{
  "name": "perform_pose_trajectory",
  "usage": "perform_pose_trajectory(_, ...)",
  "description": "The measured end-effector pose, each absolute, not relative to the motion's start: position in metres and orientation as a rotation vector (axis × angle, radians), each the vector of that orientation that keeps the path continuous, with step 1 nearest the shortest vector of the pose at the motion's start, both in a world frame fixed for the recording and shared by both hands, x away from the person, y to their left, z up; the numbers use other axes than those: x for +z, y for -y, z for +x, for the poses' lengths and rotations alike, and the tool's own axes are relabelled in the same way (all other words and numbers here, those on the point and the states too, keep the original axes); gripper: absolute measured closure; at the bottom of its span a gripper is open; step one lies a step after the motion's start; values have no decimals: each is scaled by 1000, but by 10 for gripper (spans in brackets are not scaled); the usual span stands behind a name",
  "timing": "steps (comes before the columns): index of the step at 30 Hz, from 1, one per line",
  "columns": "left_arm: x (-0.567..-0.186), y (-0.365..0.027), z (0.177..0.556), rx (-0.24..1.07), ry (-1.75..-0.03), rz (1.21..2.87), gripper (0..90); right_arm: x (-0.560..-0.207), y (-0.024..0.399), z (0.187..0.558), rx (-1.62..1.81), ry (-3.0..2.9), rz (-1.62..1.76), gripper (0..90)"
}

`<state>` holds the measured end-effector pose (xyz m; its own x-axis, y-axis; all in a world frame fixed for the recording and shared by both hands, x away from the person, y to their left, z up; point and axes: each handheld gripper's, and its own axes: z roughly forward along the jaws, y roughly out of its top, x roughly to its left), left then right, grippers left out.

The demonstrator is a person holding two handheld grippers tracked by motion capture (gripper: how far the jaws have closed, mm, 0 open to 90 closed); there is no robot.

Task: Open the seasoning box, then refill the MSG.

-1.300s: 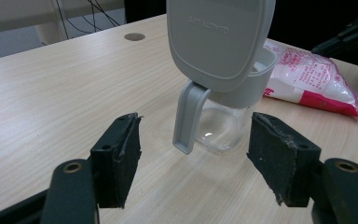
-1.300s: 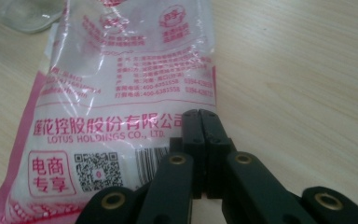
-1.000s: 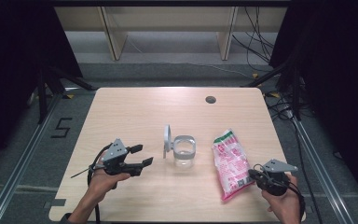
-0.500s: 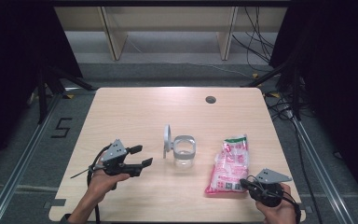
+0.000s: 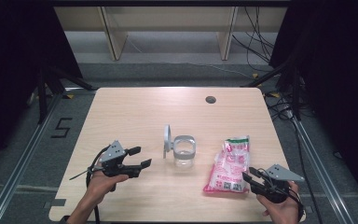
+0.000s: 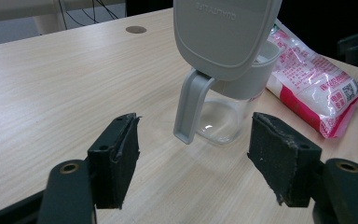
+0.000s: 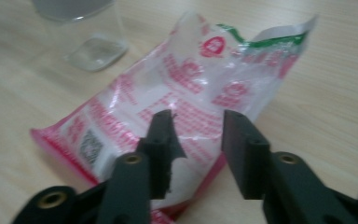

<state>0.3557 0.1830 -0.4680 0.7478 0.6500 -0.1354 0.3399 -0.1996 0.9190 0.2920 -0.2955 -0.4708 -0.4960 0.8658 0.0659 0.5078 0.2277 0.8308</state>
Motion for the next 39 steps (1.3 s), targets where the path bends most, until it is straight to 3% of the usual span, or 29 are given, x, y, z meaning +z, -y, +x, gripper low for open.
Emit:
perform_pose_trajectory(3,-469,-182,356,339,-783,1812,322,-473,304,301,1175,-2054,1298,412)
perform_pose_trajectory(10,-468,-182,358,327,-769,1806,322,-476,307,321,1229,-2010,1395,233)
perform_pose_trajectory(23,-468,-168,341,315,-759,1822,311,-483,308,349,1233,-2047,1447,213)
perform_pose_trajectory(39,-478,-148,324,287,-725,1870,298,-489,300,367,1212,-2097,1477,267)
